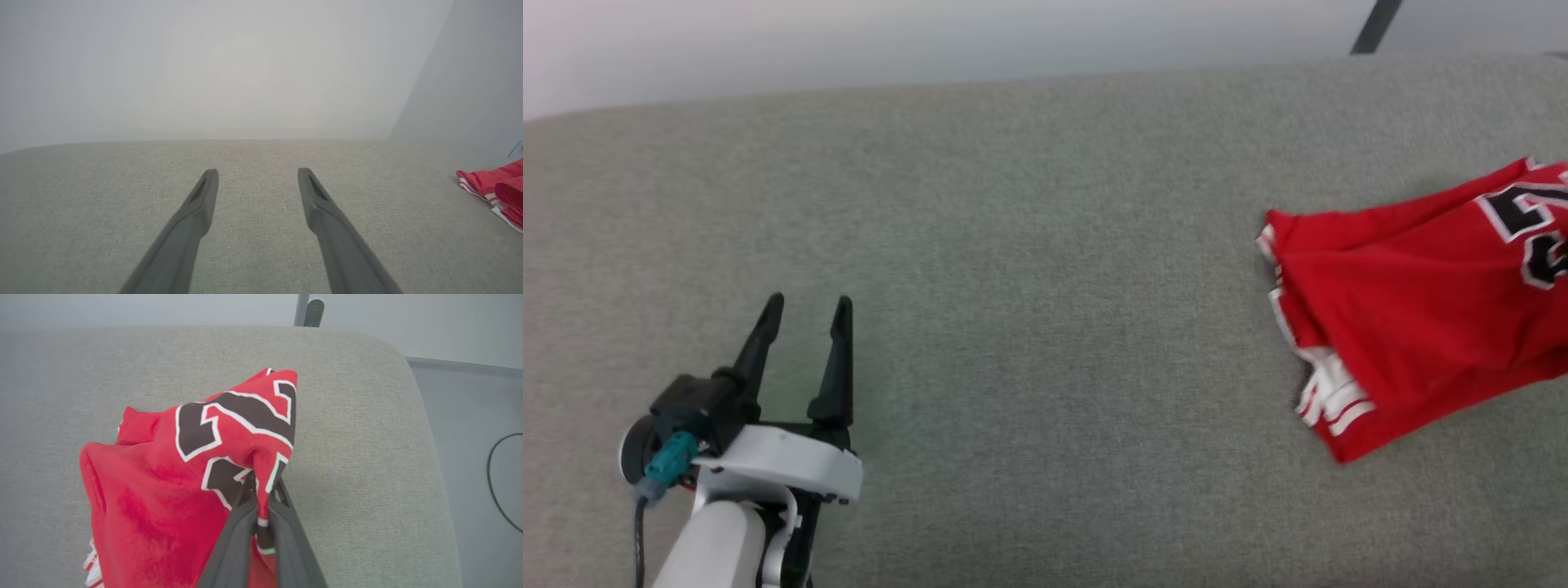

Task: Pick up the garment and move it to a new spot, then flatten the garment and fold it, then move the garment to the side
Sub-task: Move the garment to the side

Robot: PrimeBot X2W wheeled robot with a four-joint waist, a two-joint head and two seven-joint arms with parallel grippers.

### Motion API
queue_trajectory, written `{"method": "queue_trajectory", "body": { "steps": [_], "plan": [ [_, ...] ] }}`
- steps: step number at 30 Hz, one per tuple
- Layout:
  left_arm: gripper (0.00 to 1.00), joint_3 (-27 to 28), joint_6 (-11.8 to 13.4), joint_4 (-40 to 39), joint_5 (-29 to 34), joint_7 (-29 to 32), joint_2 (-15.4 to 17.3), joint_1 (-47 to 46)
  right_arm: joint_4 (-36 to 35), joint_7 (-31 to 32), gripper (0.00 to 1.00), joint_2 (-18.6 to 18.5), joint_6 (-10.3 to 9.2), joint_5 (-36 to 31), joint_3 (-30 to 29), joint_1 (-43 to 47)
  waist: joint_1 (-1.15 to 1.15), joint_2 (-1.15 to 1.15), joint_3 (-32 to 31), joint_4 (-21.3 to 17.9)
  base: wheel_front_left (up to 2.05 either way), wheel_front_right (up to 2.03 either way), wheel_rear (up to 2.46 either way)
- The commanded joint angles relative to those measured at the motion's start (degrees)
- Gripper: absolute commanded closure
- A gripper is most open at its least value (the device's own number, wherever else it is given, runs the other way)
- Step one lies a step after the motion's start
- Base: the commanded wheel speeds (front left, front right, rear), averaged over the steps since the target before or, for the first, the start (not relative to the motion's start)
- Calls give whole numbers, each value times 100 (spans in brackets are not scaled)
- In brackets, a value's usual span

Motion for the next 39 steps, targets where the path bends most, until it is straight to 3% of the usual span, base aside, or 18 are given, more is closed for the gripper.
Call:
{"method": "queue_trajectory", "body": {
  "steps": [1, 13, 21, 30, 39],
  "plan": [
    [0, 3, -32, -17, 47, -25, 24, -100, 80, -152, 100, -100, -7, 42, -26, -134, 0, 0, 242, -209, 0, 0, 0],
    [0, -60, -48, -87, 133, 60, 193, -480, 1119, -1300, 100, -774, -7, 138, 311, -685, 0, 0, 798, -519, 0, 0, 0],
    [0, -94, -36, -248, 183, 209, 343, -676, 1807, -1942, 100, -996, -7, 141, 724, -1153, 0, 0, 1157, -750, 0, 0, 0],
    [0, -123, -11, -380, 237, 358, 497, -837, 2522, -2612, 100, -1065, -7, -84, 1274, -1750, 0, 0, 1483, -1023, 0, 0, 0],
    [0, -202, -32, -396, 252, 419, 557, -984, 3143, -3031, 100, -882, -7, -72, 1798, -2236, 0, 0, 1662, -1158, 0, 0, 0]
  ]
}}
